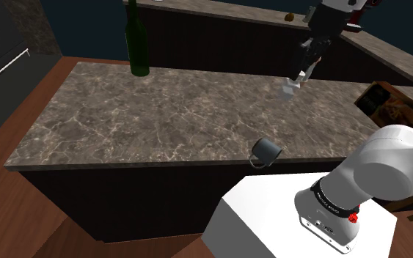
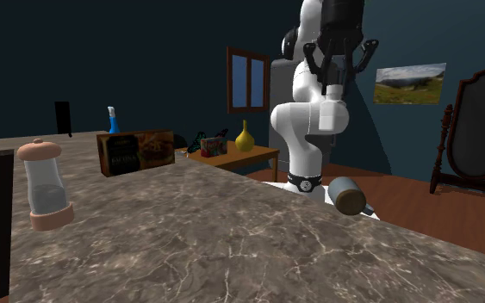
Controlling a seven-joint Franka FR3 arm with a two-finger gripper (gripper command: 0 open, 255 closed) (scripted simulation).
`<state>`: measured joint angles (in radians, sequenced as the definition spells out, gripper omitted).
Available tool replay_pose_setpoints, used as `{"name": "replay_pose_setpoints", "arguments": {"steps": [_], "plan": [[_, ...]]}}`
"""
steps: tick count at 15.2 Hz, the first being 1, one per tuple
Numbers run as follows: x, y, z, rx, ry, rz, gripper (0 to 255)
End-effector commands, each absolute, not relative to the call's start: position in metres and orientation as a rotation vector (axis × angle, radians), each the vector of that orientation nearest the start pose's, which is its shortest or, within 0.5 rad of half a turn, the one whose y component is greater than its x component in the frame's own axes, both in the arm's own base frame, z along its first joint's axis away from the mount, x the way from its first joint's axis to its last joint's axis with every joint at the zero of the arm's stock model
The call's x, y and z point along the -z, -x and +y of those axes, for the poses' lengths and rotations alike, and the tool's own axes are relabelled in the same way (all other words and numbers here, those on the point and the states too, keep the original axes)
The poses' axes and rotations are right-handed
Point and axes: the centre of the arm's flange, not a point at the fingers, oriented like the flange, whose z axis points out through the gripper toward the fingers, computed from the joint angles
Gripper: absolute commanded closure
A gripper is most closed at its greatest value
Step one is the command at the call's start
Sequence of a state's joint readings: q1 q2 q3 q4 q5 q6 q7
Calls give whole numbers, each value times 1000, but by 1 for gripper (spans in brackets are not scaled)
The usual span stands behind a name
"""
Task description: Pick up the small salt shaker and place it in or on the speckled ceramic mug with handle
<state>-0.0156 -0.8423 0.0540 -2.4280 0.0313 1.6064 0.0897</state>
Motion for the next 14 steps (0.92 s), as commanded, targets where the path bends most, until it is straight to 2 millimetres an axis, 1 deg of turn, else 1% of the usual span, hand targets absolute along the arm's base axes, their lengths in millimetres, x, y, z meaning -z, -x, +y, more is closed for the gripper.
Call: {"name": "replay_pose_setpoints", "arguments": {"steps": [1, 4, 14], "plan": [[-583, -280, 42, 31, 3147, 112, 255], [-588, -262, 75, 31, 3147, 112, 255], [-535, -262, 75, 31, 3147, 112, 255]]}}
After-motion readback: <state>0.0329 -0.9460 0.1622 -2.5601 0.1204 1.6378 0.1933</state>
